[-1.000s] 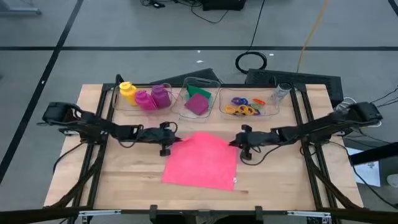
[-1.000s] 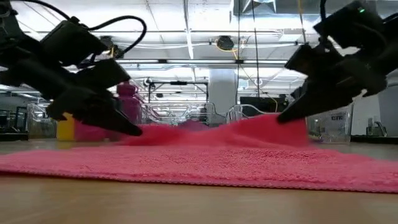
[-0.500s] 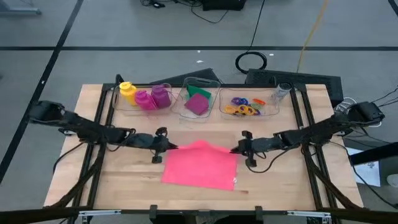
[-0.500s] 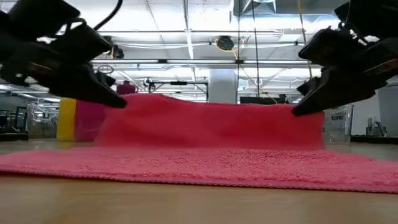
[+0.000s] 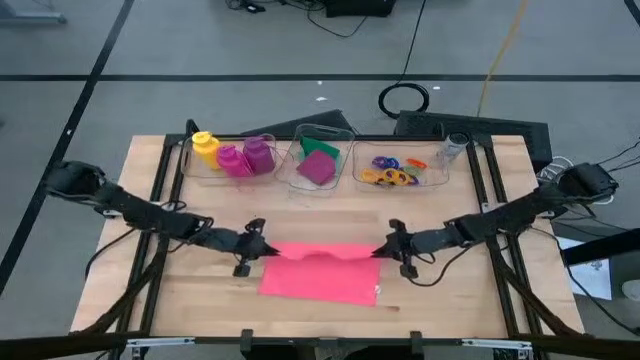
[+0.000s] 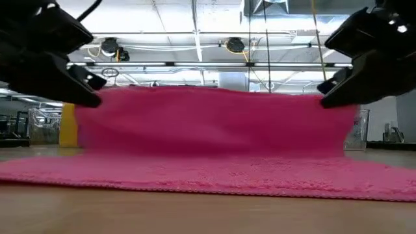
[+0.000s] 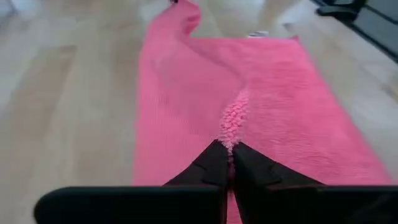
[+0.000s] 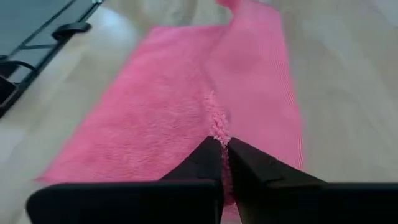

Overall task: Pick & Place Sports Items
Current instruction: Fold the pink microfiber towel

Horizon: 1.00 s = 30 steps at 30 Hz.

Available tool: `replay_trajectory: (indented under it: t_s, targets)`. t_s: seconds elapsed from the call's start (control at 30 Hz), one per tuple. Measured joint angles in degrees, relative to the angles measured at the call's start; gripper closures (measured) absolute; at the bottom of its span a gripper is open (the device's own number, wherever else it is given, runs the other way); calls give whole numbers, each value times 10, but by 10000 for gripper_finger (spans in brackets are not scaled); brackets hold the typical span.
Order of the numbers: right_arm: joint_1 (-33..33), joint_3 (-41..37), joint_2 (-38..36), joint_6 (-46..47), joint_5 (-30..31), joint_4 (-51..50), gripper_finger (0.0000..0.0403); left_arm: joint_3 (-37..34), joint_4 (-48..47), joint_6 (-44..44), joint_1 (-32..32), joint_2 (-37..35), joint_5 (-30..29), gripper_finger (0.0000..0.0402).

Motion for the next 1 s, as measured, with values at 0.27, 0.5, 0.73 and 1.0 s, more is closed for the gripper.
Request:
replay_trajectory:
  t_s: [0.27,0.5,0.73,1.0]
  targets:
    - [33,0,20,20,2,39,403,0,10,-19,-38,0,0,401]
    - [50,23,78,39,1,64,403,0,22,-26,-62,0,2,401]
    - [76,71,111,31,1,47,403,0,23,-33,-71,9,3,401]
    - [87,87,137,31,-1,46,403,0,19,-54,-74,9,15,401]
